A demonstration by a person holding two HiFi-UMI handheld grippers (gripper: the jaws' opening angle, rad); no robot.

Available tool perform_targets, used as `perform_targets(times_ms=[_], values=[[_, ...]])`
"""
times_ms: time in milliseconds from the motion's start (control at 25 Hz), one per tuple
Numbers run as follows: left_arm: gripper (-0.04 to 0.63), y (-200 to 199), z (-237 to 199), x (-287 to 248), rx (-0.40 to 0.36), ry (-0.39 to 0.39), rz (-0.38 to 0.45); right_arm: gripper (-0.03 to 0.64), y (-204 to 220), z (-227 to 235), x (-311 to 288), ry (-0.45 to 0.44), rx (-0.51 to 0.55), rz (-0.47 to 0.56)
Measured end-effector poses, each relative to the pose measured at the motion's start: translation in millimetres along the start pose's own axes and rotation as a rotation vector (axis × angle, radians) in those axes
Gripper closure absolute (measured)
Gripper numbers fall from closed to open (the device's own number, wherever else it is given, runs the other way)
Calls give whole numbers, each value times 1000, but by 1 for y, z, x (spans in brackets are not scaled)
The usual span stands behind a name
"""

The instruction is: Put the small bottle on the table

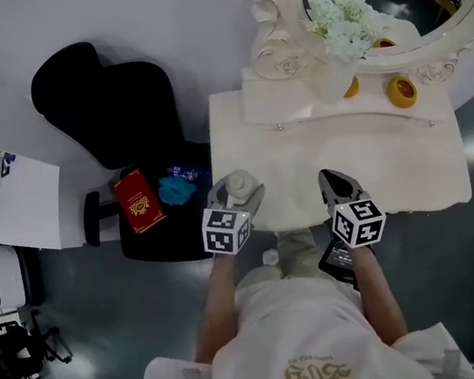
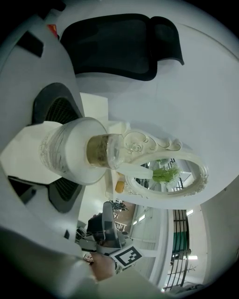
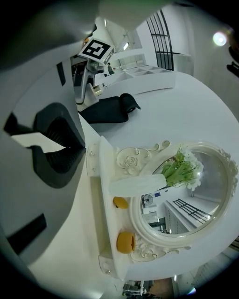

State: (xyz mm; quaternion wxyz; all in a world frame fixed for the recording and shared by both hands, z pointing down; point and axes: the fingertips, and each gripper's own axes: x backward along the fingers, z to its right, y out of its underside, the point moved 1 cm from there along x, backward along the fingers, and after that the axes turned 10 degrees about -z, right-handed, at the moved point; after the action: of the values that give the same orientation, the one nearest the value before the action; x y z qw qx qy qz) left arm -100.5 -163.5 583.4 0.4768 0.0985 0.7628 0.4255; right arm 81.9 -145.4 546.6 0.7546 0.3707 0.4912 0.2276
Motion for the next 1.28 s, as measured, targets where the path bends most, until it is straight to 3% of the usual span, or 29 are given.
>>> perform_targets(times_ms=[560,1280], values=[[250,5,-13,-60,-21,23,-95,604,12,34,-38,22,-10,-103],[250,13,-15,-115,-74,53,-180,604,14,60,-59,33,-42,-157]])
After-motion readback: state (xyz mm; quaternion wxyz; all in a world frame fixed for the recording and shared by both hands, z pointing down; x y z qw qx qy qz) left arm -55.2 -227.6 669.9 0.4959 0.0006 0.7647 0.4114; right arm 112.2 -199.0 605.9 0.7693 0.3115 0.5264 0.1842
